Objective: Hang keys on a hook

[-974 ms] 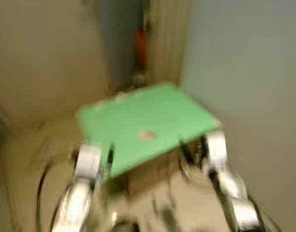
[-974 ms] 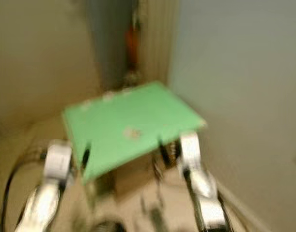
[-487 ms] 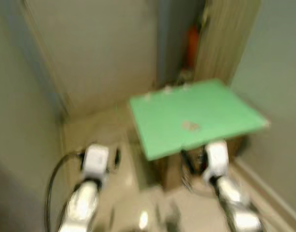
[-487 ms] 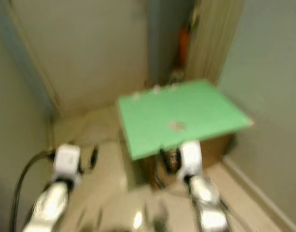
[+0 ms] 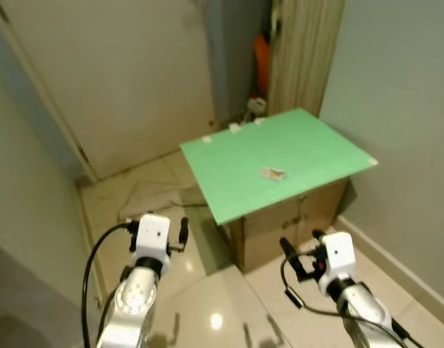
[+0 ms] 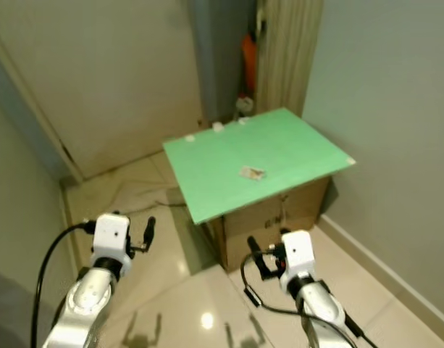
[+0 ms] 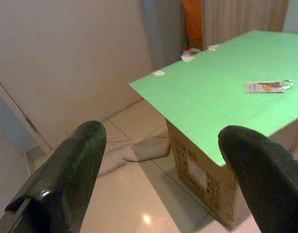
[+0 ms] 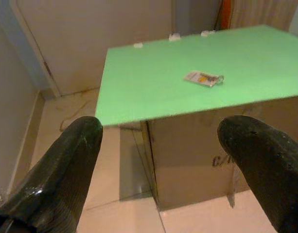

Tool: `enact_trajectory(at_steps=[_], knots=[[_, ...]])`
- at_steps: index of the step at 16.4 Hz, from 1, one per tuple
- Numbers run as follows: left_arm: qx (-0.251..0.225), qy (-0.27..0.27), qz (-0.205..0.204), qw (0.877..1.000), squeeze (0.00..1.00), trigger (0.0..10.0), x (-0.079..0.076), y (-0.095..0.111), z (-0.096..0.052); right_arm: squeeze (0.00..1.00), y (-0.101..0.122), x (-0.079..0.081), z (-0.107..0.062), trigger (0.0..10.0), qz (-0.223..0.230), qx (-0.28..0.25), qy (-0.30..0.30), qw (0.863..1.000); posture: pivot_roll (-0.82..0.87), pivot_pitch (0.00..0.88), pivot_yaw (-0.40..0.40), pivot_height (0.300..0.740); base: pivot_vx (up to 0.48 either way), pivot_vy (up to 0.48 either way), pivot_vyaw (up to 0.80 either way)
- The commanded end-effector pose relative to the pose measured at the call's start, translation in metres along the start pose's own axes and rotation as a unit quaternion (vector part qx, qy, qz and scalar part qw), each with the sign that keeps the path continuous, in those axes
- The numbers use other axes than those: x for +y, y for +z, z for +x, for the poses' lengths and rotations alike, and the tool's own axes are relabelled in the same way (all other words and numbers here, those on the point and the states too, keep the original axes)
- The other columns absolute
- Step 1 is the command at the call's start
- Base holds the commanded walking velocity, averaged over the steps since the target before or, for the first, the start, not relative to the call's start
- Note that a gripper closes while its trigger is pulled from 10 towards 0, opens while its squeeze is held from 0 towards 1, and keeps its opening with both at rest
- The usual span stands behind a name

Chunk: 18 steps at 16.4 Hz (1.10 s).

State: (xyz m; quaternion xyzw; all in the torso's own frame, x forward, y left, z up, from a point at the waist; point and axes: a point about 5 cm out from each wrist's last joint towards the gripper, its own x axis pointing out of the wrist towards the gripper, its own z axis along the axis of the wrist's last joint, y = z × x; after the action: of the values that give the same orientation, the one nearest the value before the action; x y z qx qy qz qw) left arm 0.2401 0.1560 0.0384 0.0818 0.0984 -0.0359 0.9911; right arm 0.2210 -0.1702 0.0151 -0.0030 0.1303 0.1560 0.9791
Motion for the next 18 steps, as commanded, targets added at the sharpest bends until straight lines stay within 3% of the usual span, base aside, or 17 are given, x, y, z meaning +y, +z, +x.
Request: enact_trajectory(at_steps=[1, 12, 15, 18], knots=[[0.001, 0.01, 0.005, 1.0, 0.0, 10.0, 0.004, 0.002, 0.005, 0.0, 0.005, 0.005, 0.001, 10.0, 0.001, -0.012, 0.013, 1.0, -0.23, 0.003, 0.111, 0.74, 0.375, -0.296, 0.0], [0.011, 0.053, 0.0, 0.999, 0.0, 10.0, 0.016, 0.0, 0.013, 0.0, 0.002, 0.004, 0.006, 10.0, 0.011, -0.009, 0.009, 1.0, -0.23, 0.002, 0.109, 0.74, 0.427, -0.053, 0.0], [-0.042, 0.051, -0.014, 0.998, 0.0, 10.0, 0.02, 0.004, 0.0, 0.0, 0.016, -0.013, 0.008, 10.0, 0.015, -0.056, -0.063, 0.996, -0.23, 0.0, 0.112, 0.74, 0.454, 0.0, 0.0], [-0.065, 0.032, -0.02, 0.997, 0.0, 10.0, 0.012, 0.009, -0.01, 0.0, 0.022, -0.016, 0.009, 10.0, 0.008, -0.07, -0.067, 0.995, -0.22, 0.0, 0.113, 0.74, 0.471, 0.0, 0.0]])
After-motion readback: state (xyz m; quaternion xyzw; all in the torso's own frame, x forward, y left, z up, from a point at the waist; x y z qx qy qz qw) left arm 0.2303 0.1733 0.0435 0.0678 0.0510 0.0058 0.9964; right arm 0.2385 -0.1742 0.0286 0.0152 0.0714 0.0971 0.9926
